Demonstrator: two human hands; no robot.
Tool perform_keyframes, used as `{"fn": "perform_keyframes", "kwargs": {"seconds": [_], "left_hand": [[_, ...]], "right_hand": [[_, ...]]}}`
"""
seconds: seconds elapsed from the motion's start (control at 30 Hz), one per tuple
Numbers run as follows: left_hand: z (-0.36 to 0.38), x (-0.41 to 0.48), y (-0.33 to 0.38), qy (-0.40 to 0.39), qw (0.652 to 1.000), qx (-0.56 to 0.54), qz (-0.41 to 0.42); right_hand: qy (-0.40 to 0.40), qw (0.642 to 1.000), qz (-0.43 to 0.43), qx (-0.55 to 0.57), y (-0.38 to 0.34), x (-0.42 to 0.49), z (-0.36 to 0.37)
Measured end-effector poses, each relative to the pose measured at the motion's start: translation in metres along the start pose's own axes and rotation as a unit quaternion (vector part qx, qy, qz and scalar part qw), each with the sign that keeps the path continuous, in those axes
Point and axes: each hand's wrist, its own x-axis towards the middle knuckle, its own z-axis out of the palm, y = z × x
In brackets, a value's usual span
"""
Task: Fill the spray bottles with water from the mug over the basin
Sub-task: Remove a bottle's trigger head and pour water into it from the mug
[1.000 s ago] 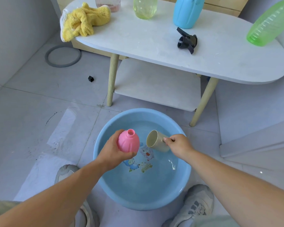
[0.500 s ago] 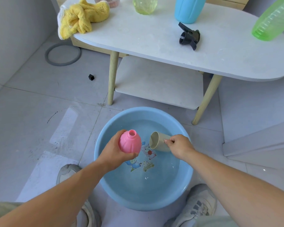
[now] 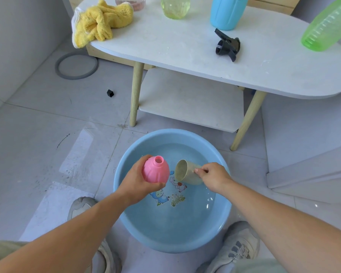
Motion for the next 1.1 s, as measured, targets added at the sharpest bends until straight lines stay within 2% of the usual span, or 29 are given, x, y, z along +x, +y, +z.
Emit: {"fn": "perform_keyframes", "kwargs": {"seconds": [0.33, 0.7, 1.1], "left_hand": [[-0.003, -0.002, 0.001, 0.009, 1.0, -0.007, 0.007], [0.0, -0.003, 0.009, 0.008, 1.0, 0.0, 0.018], [-0.002, -0.002, 0.01, 0.011, 1.0, -0.003, 0.018]], "right_hand": [[0.016, 0.99, -0.045, 0.135, -0.011, -0.009, -0.031], [0.043, 0.978, -0.142, 0.148, -0.058, -0.053, -0.097], [0.055, 0.961, -0.237, 0.129, -0.083, -0.075, -0.105]]}}
